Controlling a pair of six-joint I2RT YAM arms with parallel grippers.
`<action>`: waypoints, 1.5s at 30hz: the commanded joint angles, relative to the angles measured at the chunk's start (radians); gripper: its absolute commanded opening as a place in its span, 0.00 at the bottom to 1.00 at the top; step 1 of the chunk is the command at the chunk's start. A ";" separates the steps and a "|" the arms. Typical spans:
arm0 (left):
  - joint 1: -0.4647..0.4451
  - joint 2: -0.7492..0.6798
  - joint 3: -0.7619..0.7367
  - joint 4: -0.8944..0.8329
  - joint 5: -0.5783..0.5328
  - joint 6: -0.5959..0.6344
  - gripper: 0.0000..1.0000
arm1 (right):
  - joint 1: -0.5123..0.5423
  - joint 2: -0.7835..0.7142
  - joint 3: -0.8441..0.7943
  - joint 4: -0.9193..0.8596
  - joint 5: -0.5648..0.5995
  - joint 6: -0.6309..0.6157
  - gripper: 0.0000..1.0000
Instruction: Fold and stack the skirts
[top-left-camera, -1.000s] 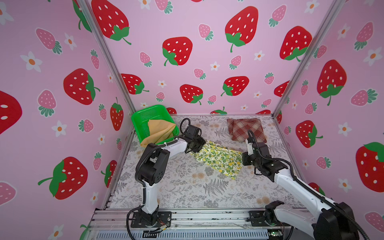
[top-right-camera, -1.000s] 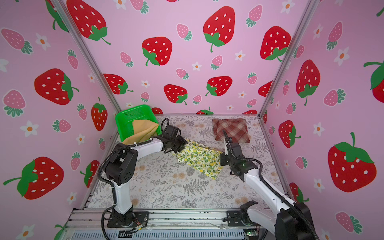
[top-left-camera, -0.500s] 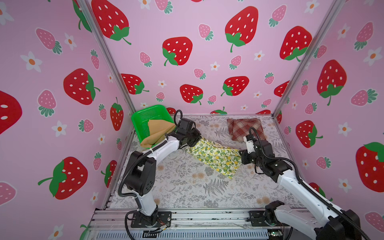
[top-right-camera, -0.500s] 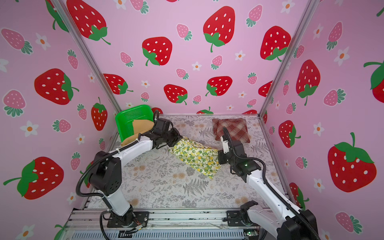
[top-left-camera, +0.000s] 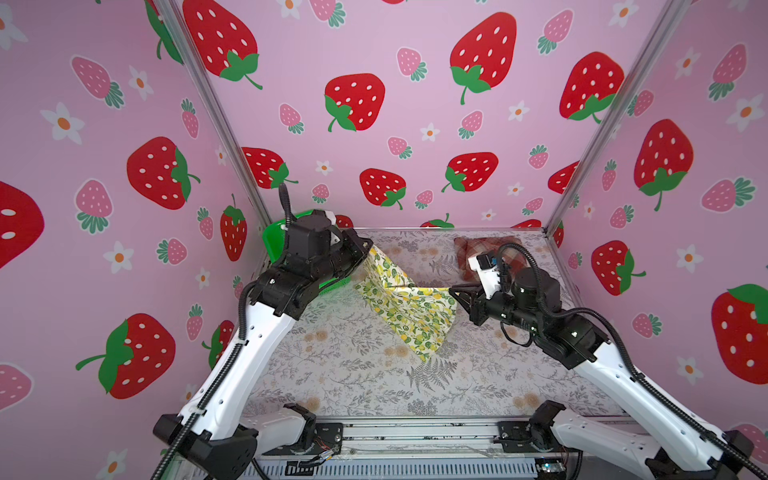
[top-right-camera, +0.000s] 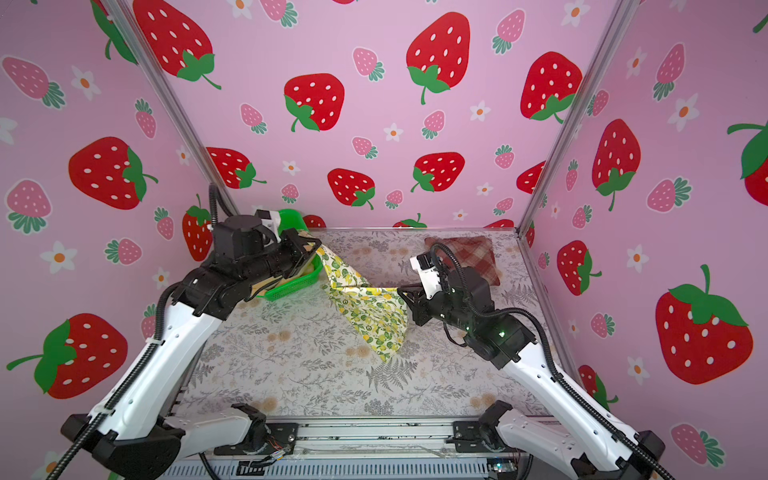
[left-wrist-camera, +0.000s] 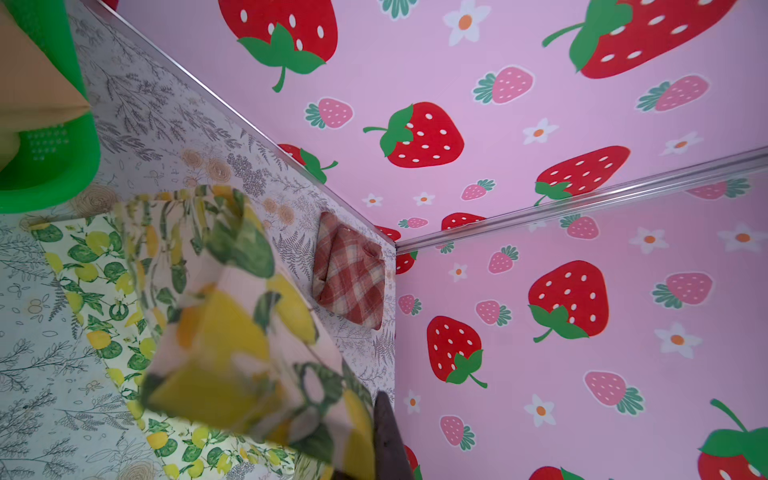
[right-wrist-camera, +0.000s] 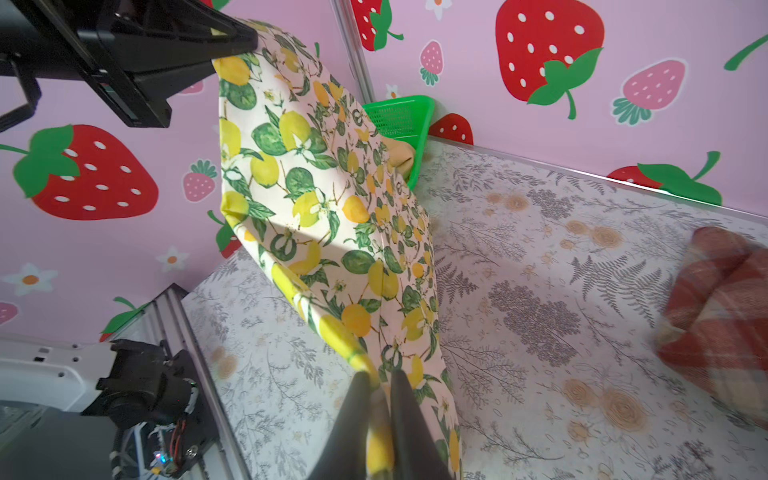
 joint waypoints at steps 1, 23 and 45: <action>-0.002 -0.005 0.075 -0.088 -0.024 0.037 0.00 | 0.003 -0.033 -0.006 0.051 -0.038 0.065 0.16; -0.016 0.951 0.667 -0.100 0.221 0.166 0.00 | -0.038 0.175 -0.123 0.155 0.268 0.036 1.00; -0.068 1.324 0.970 0.042 0.447 0.074 0.60 | 0.177 0.462 -0.141 0.160 0.557 0.168 1.00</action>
